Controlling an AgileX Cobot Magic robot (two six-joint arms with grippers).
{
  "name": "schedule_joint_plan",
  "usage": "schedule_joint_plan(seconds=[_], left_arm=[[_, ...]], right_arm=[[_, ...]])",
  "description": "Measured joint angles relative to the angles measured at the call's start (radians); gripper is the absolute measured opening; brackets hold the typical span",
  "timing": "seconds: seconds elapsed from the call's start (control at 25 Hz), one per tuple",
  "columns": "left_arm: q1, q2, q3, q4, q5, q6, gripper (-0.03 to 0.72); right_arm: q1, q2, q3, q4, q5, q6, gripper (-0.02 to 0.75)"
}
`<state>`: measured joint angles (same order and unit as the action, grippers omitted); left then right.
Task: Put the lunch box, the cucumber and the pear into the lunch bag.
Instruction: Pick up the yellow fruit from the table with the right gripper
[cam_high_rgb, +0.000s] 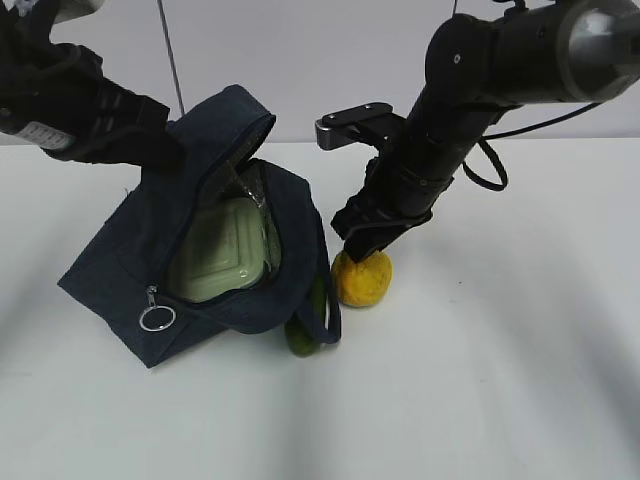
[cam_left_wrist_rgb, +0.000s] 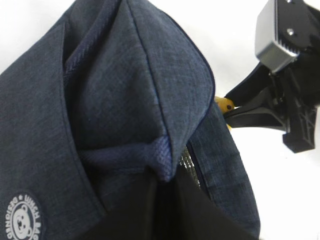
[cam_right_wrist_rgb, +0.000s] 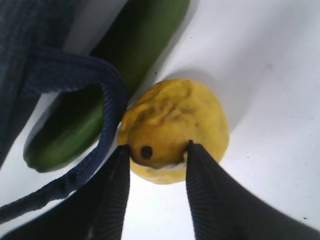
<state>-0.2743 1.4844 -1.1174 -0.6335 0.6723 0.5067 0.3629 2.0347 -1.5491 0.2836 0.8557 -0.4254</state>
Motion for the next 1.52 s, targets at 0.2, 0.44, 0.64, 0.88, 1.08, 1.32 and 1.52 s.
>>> schedule_joint_plan(seconds=[0.2, 0.44, 0.64, 0.88, 1.08, 1.32, 1.52], left_arm=[[0.000, 0.000, 0.000, 0.000, 0.002, 0.000, 0.003], [0.000, 0.000, 0.000, 0.000, 0.002, 0.000, 0.003], [0.000, 0.000, 0.000, 0.000, 0.002, 0.000, 0.003], [0.000, 0.000, 0.000, 0.000, 0.002, 0.000, 0.003], [0.000, 0.000, 0.000, 0.000, 0.002, 0.000, 0.003], [0.000, 0.000, 0.000, 0.000, 0.002, 0.000, 0.003], [0.000, 0.000, 0.000, 0.000, 0.003, 0.000, 0.003]], right_arm=[[0.000, 0.000, -0.093, -0.031, 0.100, 0.009, 0.286], [0.000, 0.000, -0.170, -0.101, 0.198, 0.046, 0.286], [0.000, 0.000, -0.173, -0.088, 0.230, 0.048, 0.314], [0.000, 0.000, -0.173, -0.042, 0.233, 0.028, 0.461], [0.012, 0.012, -0.174, -0.031, 0.233, 0.001, 0.479], [0.039, 0.075, -0.177, -0.031, 0.233, -0.006, 0.479], [0.039, 0.087, -0.177, -0.054, 0.217, -0.010, 0.478]])
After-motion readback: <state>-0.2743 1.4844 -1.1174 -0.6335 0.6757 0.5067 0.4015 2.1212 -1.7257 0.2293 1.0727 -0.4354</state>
